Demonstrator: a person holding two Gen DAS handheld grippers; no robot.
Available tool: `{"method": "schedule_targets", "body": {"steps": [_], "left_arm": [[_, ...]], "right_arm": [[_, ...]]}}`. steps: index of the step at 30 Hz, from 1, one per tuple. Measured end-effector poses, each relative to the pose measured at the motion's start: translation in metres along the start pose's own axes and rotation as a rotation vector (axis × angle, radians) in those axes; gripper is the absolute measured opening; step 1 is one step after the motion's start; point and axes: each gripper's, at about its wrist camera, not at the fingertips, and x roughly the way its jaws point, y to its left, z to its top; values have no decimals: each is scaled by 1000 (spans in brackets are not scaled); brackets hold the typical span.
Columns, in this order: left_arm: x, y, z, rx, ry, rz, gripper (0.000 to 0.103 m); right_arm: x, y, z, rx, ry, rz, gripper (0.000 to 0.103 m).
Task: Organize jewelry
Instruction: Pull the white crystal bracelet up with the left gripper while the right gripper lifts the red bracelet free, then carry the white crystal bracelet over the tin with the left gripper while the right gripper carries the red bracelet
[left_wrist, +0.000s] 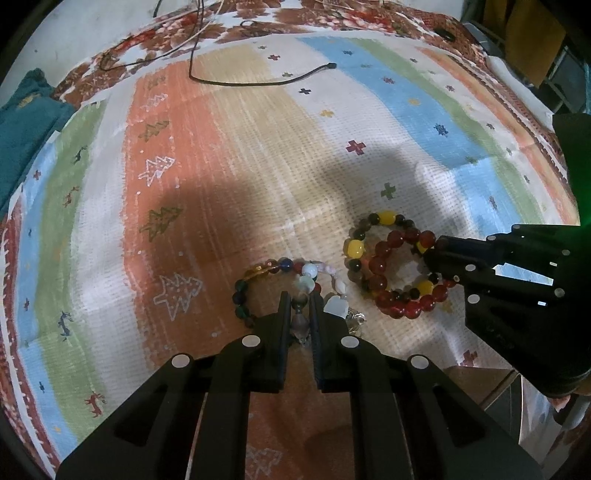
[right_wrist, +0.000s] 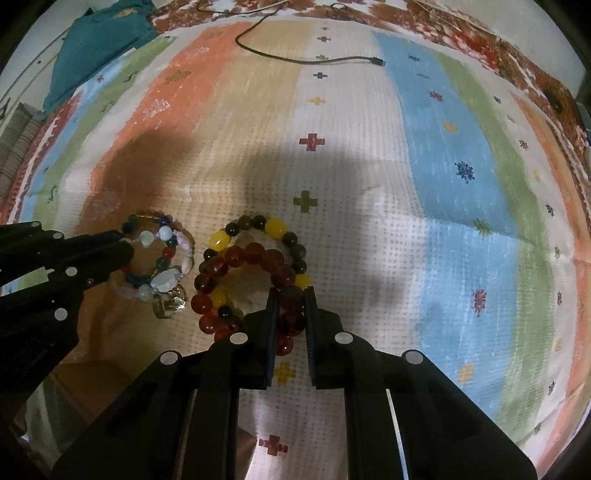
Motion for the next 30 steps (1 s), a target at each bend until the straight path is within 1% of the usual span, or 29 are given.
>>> {"method": "schedule_targets", "body": {"steps": [7,11,13,16,25,30], "left_arm": [[-15,2,-2,-16,-27,5,10],[-24,3,-7,-43,-27,16,10],[-30,5,-9,-56,-38,19,10],[-38,8,-11,-74,-51,23,10],[-70,11,-17,-123,-109,-9,10],[-83,7,-23,-137,-135,-20,10]], "right_arm": [[-21,-2,-5,-1,-43,14,14],[-35,3,-6,-15,-78,17,14],[-46,4,-11,-26,-96,7,14],[-57,4,-12,-20,-125,15,14],[-87,3,-18,-4,-207,64,14],[-100,6,-25,-9,-226,80,14]]}}
